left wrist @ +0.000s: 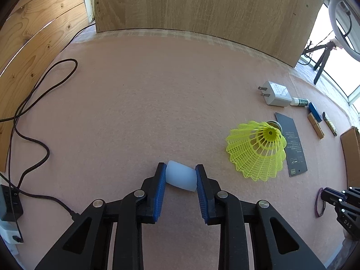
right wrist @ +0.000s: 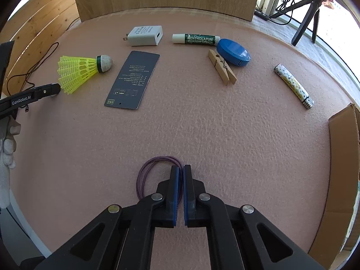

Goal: Organize objects
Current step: 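Close the left gripper on the white cylinder while the right gripper pinches the rubber band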

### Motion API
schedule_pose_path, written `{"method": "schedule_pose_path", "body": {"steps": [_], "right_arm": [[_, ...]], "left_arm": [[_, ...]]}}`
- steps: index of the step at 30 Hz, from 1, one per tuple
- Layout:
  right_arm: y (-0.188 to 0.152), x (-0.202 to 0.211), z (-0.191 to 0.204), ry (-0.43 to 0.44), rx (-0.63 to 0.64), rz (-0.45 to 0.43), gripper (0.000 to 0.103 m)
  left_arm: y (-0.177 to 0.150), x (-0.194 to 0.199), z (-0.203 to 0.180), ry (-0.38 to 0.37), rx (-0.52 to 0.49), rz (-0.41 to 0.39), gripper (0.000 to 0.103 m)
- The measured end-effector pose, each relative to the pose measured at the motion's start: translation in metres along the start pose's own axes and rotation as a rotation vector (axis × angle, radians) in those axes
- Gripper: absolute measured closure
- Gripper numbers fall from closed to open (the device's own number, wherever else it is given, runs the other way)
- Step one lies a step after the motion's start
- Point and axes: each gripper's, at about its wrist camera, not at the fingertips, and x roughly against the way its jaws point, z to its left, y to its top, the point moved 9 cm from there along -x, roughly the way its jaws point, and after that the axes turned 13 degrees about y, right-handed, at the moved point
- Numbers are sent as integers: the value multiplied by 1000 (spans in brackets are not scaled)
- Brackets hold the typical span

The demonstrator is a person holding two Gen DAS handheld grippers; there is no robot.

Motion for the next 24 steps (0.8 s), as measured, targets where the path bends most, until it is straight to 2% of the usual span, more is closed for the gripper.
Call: {"method": "schedule_pose_path", "body": {"steps": [8, 15, 24], "right_arm": [[-3, 14, 0, 24, -37, -51, 100], [0, 39, -4, 51, -54, -113, 100], [-3, 94, -13, 58, -63, -218, 100]], "left_arm": [[-4, 9, 11, -20, 52, -2, 76], [-8, 34, 12, -22, 54, -41, 76], [-10, 83, -18, -76, 32, -105, 76]]}}
